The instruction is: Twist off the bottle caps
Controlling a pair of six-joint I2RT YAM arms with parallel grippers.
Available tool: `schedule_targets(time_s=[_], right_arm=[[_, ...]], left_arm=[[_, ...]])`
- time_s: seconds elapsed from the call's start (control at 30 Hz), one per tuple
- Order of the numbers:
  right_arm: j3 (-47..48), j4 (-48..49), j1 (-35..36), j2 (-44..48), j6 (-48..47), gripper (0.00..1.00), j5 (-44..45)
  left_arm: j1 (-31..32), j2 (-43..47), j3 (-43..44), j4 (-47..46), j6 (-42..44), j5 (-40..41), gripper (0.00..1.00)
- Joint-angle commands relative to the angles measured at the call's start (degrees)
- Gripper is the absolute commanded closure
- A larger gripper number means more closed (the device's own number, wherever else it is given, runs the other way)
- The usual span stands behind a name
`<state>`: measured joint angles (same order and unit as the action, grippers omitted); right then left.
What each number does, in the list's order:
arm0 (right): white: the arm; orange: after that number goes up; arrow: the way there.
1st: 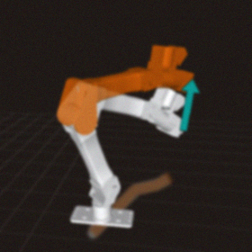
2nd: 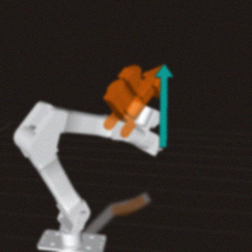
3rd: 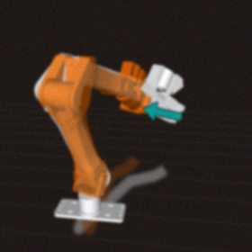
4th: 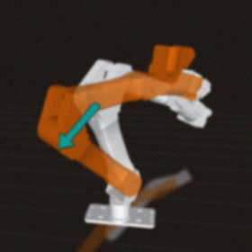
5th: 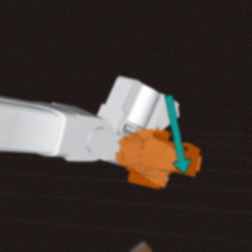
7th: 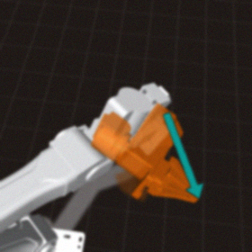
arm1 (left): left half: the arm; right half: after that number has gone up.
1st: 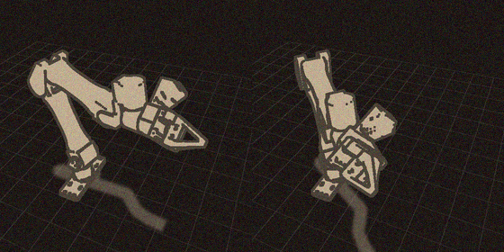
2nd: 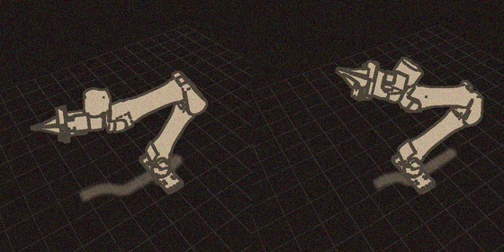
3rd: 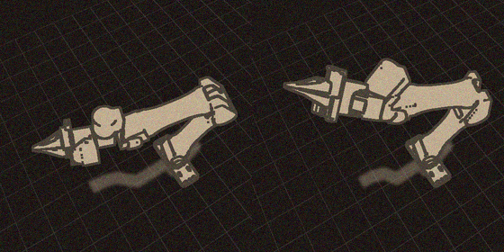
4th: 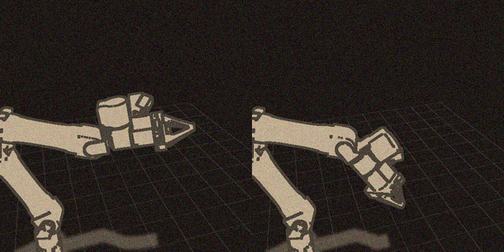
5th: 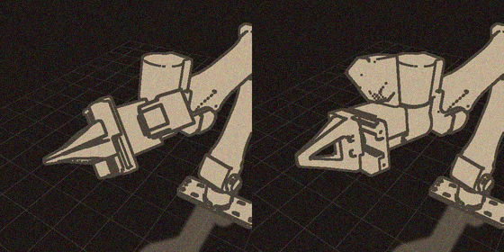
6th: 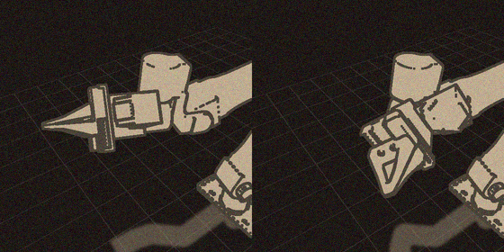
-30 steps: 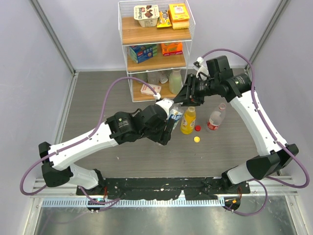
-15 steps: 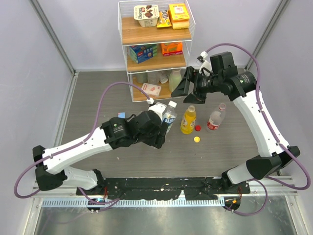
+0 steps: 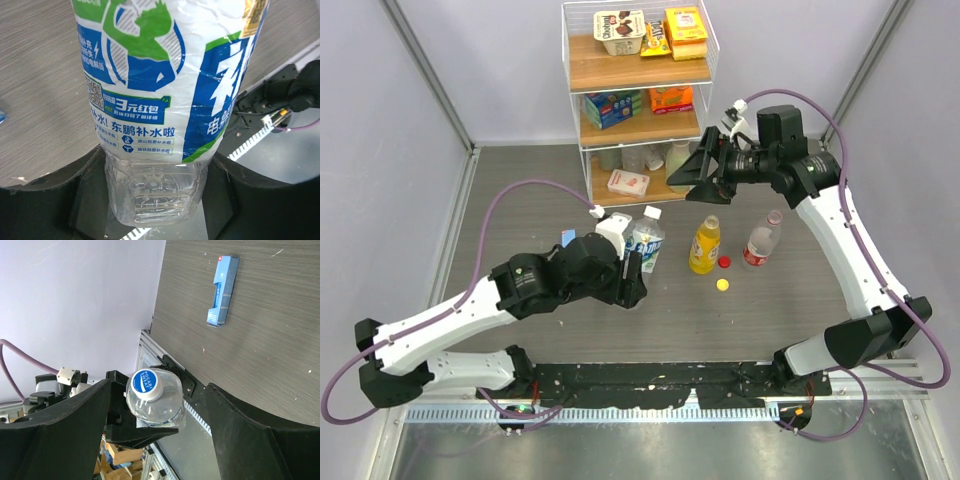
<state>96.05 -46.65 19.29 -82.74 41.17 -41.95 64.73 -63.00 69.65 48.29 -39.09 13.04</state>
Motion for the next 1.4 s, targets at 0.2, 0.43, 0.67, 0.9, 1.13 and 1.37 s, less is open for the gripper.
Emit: schedule_targets(time_s=[0.2, 0.43, 0.67, 0.9, 1.13, 1.37], right_arm=[[4.23, 2.89, 0.04, 3.9, -1.88, 0.15, -0.42], [9.06, -2.21, 6.18, 3.64, -4.78, 0.15, 10.2], [15.22, -9.5, 16.83, -0.58, -6.01, 0.16, 25.59], [15.66, -9.86, 19.29, -1.46, -5.22, 0.13, 32.28], [14.7, -10.66, 19.91, -1.55, -5.31, 0.2, 33.61], [9.77, -5.47, 19.91, 0.03, -2.85, 0.42, 30.0]], left_arm=[[-0.39, 3.76, -0.3, -6.46, -1.95, -3.72, 0.58], [-0.39, 3.33, -0.13, -7.25, -1.69, -4.69, 0.57], [-0.31, 2.01, 1.89, -5.93, -1.34, -4.16, 0.57], [-0.39, 1.65, 2.51, -6.19, -1.08, -4.34, 0.57], [-0.31, 0.51, 3.83, -5.75, -0.64, -4.51, 0.57], [-0.31, -0.81, 4.36, -5.14, -0.9, -4.69, 0.58]])
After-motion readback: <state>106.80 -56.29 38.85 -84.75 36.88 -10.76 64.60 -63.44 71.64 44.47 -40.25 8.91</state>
